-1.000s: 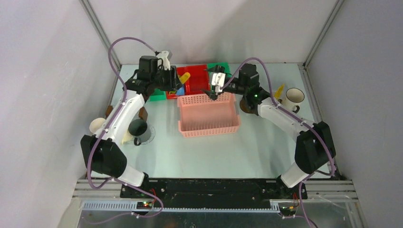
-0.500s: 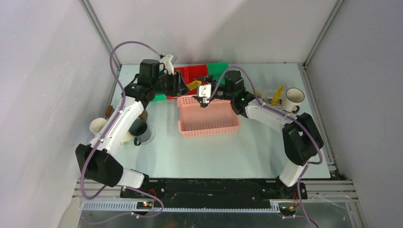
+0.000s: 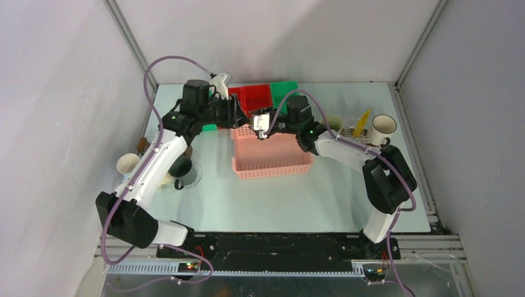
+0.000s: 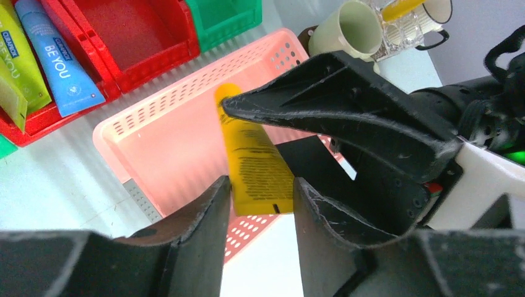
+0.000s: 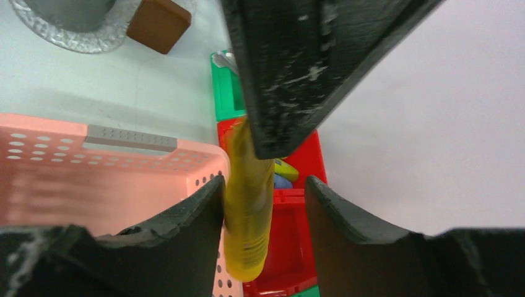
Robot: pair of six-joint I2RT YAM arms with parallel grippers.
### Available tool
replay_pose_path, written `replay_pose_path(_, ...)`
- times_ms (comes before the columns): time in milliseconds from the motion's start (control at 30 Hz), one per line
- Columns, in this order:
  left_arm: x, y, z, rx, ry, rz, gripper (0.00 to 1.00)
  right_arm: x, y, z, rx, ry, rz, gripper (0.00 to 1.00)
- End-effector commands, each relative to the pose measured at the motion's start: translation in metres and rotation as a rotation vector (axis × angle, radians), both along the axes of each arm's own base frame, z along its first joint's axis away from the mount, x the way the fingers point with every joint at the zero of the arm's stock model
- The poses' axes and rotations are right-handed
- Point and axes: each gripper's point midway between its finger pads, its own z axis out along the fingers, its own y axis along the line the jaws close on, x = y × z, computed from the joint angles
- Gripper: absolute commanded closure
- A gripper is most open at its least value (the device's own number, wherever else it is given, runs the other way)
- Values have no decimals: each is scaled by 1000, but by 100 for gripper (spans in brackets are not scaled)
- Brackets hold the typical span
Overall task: Prepare toiletry sets of a toothbrush and toothpaste on the tray
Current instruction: Pick up the toothpaste from the storage box.
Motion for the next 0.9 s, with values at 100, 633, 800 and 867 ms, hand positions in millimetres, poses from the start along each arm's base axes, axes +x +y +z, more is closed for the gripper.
replay_pose_path(100, -4, -6, 29, -48, -86, -21, 100, -13, -1, 50, 56, -47, 0, 66)
replay_pose_path(633, -16, 33, 62, 4, -278, 133, 55, -20, -38, 82, 122, 154, -138, 100)
replay_pose_path(800, -25, 59, 57, 74, -349, 211, 31, -13, -81, 105, 174, 238, -313, 100)
replay_pose_path(867, -29, 70, 54, 105, -375, 247, 24, -12, -101, 112, 191, 267, -379, 100)
